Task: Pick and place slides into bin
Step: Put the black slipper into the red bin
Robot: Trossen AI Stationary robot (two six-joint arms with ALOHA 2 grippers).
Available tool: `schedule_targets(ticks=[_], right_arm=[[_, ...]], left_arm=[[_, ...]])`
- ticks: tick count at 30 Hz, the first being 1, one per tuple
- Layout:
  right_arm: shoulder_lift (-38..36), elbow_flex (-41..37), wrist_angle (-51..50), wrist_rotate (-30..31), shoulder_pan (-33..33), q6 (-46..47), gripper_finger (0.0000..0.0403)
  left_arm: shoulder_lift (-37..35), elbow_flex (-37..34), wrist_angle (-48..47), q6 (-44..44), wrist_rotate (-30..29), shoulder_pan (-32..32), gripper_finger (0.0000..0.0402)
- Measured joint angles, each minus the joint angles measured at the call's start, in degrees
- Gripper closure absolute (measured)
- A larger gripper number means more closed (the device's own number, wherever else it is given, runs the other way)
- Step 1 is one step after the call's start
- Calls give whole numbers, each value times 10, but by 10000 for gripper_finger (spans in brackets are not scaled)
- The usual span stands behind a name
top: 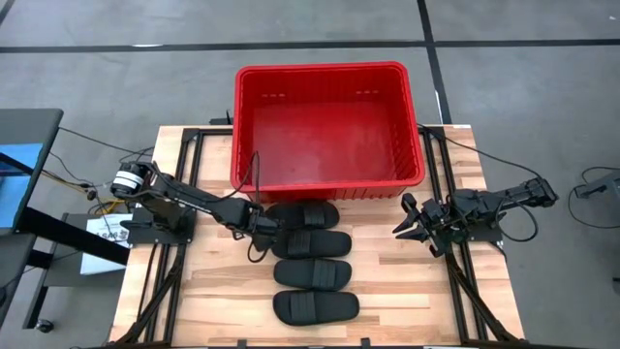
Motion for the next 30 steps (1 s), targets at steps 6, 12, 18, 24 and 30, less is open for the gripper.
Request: schedule_targets(ticks=[6, 12, 18, 24, 30], right_arm=[[0, 0, 0, 0, 0, 0, 338], [0, 0, 0, 0, 0, 0, 338], [0, 0, 0, 0, 0, 0, 338], [0, 0, 0, 0, 0, 0, 338], [0, 0, 0, 0, 0, 0, 338]], left_arm=[[0, -19, 32, 48, 0, 0, 256], [0, -31, 48, 49, 7, 0, 256], [0, -31, 84, 53, 8, 0, 256], [0, -31, 107, 43, 26, 0, 256], [0, -31, 102, 13, 40, 2, 256]])
